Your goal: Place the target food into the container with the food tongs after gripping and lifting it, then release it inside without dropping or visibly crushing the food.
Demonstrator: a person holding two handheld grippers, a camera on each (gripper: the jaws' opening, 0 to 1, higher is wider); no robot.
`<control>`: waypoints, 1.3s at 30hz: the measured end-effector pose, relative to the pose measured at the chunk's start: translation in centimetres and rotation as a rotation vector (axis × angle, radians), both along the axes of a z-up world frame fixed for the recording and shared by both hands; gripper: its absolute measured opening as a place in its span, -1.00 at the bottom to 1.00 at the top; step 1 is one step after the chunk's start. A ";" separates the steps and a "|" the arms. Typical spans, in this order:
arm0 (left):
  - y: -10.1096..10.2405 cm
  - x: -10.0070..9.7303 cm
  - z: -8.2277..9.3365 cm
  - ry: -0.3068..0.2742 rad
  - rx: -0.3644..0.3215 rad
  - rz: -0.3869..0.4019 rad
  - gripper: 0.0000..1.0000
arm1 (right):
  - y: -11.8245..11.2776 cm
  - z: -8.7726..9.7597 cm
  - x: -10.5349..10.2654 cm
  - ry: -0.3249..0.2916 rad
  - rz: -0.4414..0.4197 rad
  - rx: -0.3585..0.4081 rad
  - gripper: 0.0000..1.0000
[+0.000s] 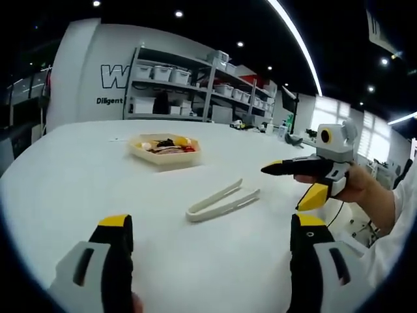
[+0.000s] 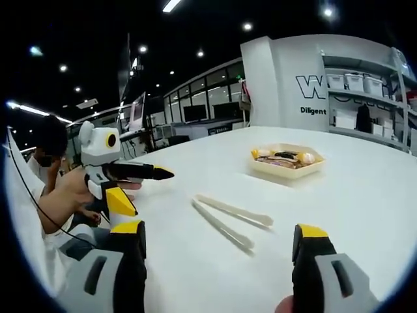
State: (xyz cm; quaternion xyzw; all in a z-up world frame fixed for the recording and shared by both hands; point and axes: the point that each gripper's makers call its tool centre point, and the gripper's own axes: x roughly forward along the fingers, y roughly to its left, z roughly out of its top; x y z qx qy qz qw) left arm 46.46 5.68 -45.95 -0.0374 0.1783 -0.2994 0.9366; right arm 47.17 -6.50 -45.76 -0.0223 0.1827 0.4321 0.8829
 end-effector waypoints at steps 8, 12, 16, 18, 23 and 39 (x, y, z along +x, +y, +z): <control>0.3 -0.2 0.5 -0.004 0.011 0.016 0.98 | -0.3 0.3 -0.1 0.006 -0.021 0.006 0.87; 0.1 -0.3 0.7 -0.007 0.016 0.015 0.98 | -0.5 0.4 -0.2 0.008 -0.027 0.006 0.87; 0.3 -0.3 0.9 -0.008 0.022 0.029 0.98 | -0.7 0.6 -0.3 0.007 -0.028 0.010 0.86; 0.4 -0.3 1.1 -0.008 0.024 0.038 0.98 | -0.8 0.8 -0.3 0.006 -0.029 0.016 0.86; 0.6 -0.6 1.2 -0.004 0.041 0.046 0.98 | -0.9 1.0 -0.4 0.004 -0.032 0.022 0.86; 0.6 -1.2 2.2 -0.013 0.043 0.060 0.98 | -1.0 1.6 -0.9 0.006 -0.019 0.046 0.85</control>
